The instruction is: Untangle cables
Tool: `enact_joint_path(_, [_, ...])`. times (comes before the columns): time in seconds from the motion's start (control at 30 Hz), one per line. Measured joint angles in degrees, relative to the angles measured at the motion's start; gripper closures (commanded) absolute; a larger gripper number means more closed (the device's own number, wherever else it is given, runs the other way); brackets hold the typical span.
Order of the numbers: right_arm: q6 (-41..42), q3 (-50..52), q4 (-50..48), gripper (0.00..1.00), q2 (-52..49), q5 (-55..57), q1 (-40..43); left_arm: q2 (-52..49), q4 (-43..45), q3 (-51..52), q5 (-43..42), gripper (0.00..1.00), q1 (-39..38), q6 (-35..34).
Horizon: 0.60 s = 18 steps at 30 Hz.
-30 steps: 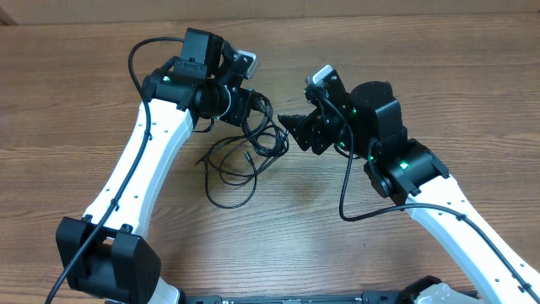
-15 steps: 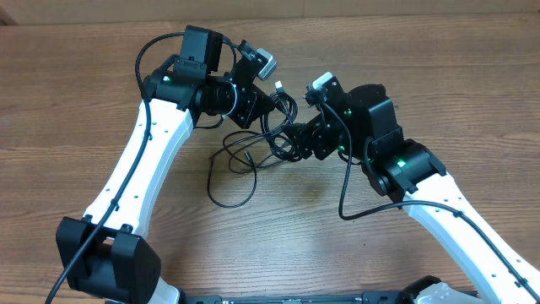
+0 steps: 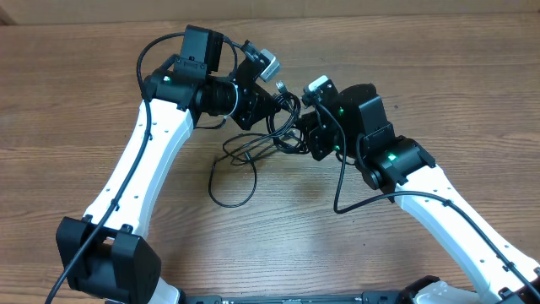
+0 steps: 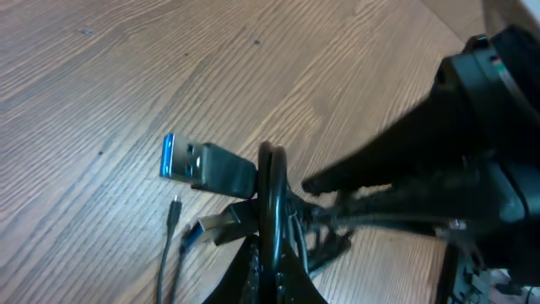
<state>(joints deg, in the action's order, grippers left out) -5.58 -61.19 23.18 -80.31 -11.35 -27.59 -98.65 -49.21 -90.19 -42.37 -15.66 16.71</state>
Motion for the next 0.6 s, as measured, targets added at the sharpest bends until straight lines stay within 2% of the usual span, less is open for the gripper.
enact_joint_path(0.3, [0.0,0.0,2.3,0.96,0.0,-2.9,0.0,0.0,4.1,0.0,10.2,0.96,0.0,-11.0])
enact_joint_path(0.33, [0.0,0.0,2.3,0.93,0.0,-3.2,0.0,0.0,4.3,0.0,10.6,0.96,0.0,-12.3])
enact_joint_path(0.4, [0.0,0.0,2.1,0.66,0.0,-3.5,0.0,0.0,4.2,0.0,10.7,0.96,0.0,-13.4])
enact_joint_path(0.43, [0.0,0.0,1.7,0.58,0.0,-3.5,0.0,0.0,4.0,0.0,10.6,0.96,0.0,-13.4])
enact_joint_path(0.5, [0.0,0.0,0.4,0.51,0.0,-3.5,0.0,0.0,1.9,0.0,10.0,0.96,0.0,-12.1])
enact_joint_path(0.6, [0.0,0.0,-1.7,0.49,0.0,-3.4,0.0,0.0,-1.1,0.0,9.5,0.96,0.0,-9.6])
